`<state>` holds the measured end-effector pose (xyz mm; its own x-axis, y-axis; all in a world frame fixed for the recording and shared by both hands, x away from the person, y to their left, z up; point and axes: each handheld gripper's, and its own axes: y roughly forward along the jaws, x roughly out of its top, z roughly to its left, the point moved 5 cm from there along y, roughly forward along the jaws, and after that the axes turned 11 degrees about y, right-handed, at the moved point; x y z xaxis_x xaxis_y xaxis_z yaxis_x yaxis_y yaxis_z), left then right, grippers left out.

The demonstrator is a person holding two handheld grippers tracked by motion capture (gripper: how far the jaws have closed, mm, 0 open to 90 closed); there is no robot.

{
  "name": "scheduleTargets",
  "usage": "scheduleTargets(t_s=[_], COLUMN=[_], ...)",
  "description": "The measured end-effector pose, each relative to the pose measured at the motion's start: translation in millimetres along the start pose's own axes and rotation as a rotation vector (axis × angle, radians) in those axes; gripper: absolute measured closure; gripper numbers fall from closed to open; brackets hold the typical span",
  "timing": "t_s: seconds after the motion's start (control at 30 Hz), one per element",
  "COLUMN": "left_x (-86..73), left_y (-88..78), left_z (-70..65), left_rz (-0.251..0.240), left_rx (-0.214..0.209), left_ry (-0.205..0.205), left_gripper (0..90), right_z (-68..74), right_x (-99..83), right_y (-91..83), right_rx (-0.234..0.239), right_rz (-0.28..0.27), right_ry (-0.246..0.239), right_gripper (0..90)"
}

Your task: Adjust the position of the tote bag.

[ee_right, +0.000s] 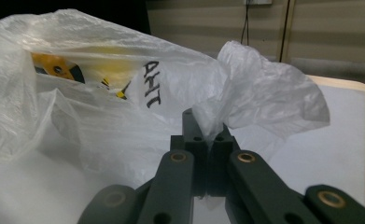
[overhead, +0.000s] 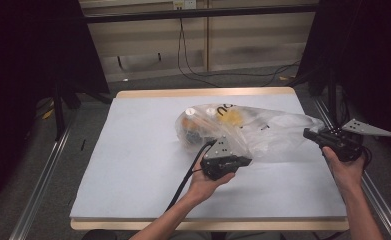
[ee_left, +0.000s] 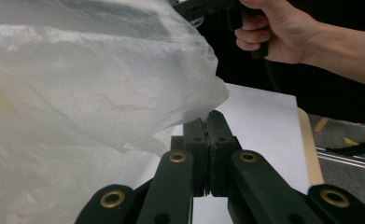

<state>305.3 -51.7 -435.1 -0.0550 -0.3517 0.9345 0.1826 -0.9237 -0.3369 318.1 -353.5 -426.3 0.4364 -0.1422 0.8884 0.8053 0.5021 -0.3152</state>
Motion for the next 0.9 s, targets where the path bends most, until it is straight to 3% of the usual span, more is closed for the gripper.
scheduleTargets(t_s=[0.27, 0.67, 0.8, 0.9], left_x=[11.2, 42.8, 48.7, 55.9], left_y=[-16.3, -48.4, -56.5, -65.9], left_z=[4.9, 16.5, 21.4, 28.1], left_rz=[-0.042, -0.105, -0.12, -0.127], left_rx=[-0.01, -0.011, 0.004, 0.012], left_ry=[0.011, 0.059, 0.052, 0.052], left_gripper=[89.3, 89.3, 89.3, 89.3], right_z=[7.9, 36.2, 42.2, 46.8], right_x=[11.3, 52.4, 63.3, 80.3], right_y=[-0.7, 0.4, -0.2, -5.1], right_rx=[0.03, 0.104, 0.111, 0.118], right_rz=[-0.022, -0.076, -0.095, -0.139], right_ry=[-0.005, -0.063, -0.074, -0.076], right_gripper=[89.6, 89.6, 89.6, 89.6])
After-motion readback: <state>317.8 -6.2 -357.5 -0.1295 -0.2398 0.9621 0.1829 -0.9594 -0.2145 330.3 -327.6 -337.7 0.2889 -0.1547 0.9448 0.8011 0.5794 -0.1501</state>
